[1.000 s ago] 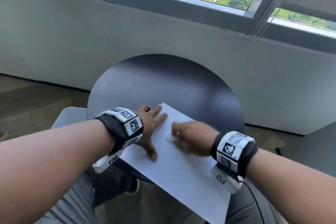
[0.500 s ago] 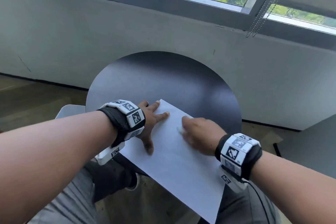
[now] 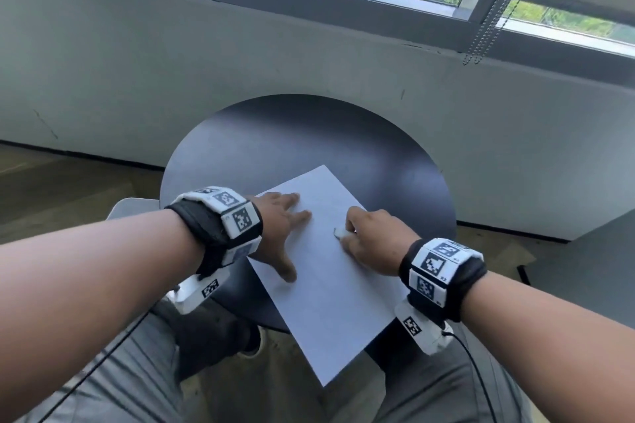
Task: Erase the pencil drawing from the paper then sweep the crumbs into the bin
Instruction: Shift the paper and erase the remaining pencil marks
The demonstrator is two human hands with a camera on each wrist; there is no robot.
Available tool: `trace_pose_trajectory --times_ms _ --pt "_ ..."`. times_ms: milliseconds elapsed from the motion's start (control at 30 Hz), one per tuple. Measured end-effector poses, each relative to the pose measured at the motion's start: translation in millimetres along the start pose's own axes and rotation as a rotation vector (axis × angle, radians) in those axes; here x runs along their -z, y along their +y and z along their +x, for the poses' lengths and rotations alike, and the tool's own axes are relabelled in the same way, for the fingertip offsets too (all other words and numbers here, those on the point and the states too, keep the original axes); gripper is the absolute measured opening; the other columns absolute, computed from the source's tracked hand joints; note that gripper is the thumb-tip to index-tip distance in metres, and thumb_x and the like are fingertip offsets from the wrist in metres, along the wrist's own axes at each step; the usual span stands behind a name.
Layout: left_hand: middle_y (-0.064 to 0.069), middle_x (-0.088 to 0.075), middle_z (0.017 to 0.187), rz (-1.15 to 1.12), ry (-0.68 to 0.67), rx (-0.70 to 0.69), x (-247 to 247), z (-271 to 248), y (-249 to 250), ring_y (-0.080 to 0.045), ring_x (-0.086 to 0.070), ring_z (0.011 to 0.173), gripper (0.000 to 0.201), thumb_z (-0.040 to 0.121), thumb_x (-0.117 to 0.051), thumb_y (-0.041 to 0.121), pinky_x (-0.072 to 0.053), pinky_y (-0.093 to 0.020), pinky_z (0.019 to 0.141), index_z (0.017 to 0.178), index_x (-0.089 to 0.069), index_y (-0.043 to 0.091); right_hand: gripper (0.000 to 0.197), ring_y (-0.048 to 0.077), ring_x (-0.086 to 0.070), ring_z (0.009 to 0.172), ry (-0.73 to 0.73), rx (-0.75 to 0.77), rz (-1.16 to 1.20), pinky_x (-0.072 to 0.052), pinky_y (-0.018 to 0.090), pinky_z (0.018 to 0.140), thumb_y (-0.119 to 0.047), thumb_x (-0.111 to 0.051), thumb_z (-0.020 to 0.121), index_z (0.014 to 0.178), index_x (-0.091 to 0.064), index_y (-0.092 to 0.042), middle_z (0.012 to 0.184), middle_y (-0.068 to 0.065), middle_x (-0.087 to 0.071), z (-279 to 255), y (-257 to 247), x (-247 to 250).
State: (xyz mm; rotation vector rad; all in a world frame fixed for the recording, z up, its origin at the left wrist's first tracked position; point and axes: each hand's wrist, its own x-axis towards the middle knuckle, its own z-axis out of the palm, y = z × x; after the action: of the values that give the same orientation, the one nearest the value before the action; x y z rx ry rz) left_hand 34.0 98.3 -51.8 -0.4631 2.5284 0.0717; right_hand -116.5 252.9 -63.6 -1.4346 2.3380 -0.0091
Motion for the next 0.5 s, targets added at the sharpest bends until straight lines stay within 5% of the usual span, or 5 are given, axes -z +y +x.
trace_pose_trajectory --times_ms 100,233,400,500 --pt "0.002 0.018 0.164 -0.012 -0.004 -0.008 -14.6 0.1 -3.5 -0.023 0.009 0.152 0.142 0.05 -0.07 0.085 -0.017 -0.049 0.122 0.155 0.011 0.036 0.028 0.034 -0.051 0.083 -0.009 0.208 -0.169 -0.037 0.036 0.067 -0.046 -0.035 0.1 0.091 -0.032 -0.02 0.089 0.006 -0.052 -15.4 -17.6 -2.5" --pt "0.0 0.023 0.163 -0.003 -0.009 -0.019 -16.8 1.7 -5.2 -0.025 0.013 0.152 0.145 0.049 -0.069 0.088 -0.015 -0.05 0.122 0.154 0.017 0.035 0.012 0.03 -0.056 0.089 -0.133 0.545 -0.242 -0.042 0.037 0.068 -0.036 -0.046 0.098 0.099 -0.042 -0.025 0.096 0.002 -0.058 -37.4 -43.1 -11.2" --pt "0.002 0.023 0.163 -0.01 -0.012 -0.005 -15.0 -0.2 -3.2 -0.025 0.012 0.151 0.141 0.053 -0.072 0.083 -0.017 -0.052 0.121 0.153 0.017 0.038 0.026 0.036 -0.055 0.088 0.038 0.02 -0.254 -0.041 0.036 0.069 -0.042 -0.038 0.101 0.1 -0.042 -0.016 0.108 0.015 -0.061 11.4 -18.8 15.9" --pt "-0.002 0.023 0.163 0.008 -0.02 -0.004 -11.6 1.3 -0.7 -0.028 0.01 0.151 0.144 0.05 -0.074 0.082 -0.019 -0.053 0.12 0.153 0.017 0.038 0.021 0.034 -0.057 0.095 -0.008 0.273 -0.277 -0.035 0.035 0.068 -0.036 -0.038 0.1 0.107 -0.043 -0.017 0.109 0.011 -0.061 -9.1 -39.3 4.9"
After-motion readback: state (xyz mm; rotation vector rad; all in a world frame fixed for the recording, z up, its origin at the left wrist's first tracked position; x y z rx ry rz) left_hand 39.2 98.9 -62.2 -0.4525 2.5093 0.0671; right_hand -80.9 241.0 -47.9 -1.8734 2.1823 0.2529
